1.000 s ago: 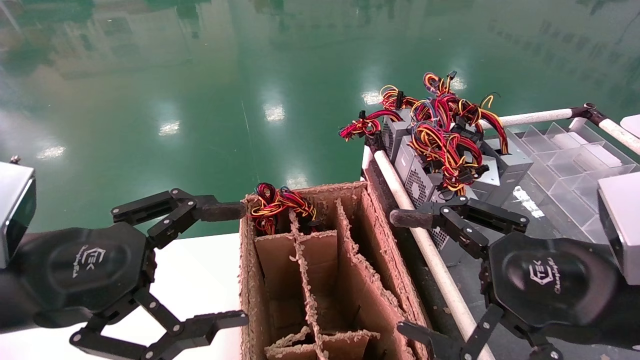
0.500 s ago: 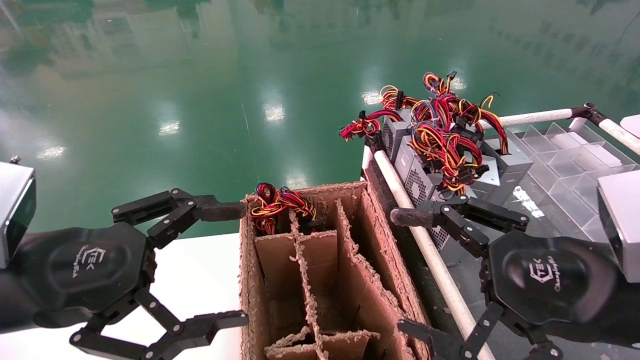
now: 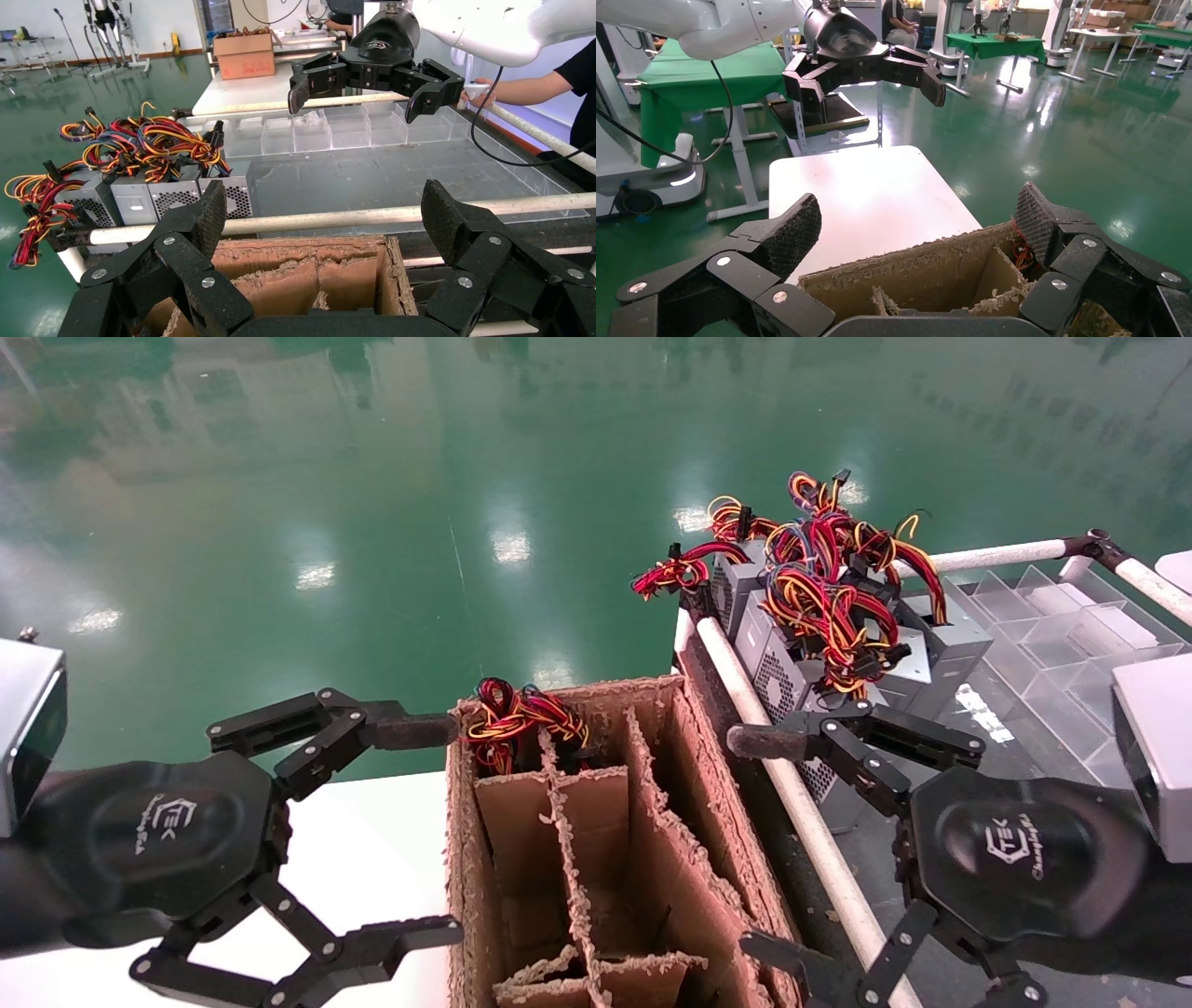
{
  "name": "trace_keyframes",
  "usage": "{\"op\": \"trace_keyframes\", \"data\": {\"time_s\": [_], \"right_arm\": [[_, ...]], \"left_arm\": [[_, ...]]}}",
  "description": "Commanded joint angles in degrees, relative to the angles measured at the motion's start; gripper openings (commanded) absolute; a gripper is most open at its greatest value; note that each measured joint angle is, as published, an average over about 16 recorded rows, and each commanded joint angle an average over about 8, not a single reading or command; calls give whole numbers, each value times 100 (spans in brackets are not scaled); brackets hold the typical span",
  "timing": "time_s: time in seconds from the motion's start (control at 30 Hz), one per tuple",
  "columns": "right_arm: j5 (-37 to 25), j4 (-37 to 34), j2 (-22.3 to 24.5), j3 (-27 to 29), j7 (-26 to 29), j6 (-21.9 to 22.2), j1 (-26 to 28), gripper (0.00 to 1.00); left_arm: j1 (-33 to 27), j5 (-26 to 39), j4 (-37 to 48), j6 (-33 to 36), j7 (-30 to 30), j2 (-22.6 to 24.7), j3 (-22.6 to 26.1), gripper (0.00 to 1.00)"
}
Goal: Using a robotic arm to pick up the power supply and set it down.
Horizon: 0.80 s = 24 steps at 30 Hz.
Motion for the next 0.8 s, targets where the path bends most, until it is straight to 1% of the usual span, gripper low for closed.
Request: {"op": "trace_keyframes", "data": {"time_s": [0.03, 0.8], "right_arm": [[0, -1, 0, -1, 0, 0, 1, 100], [0, -7, 0, -1, 0, 0, 5, 100]], "left_arm": [[0, 0, 0, 0, 0, 0, 0, 100], [0, 0, 0, 0, 0, 0, 0, 100]]}}
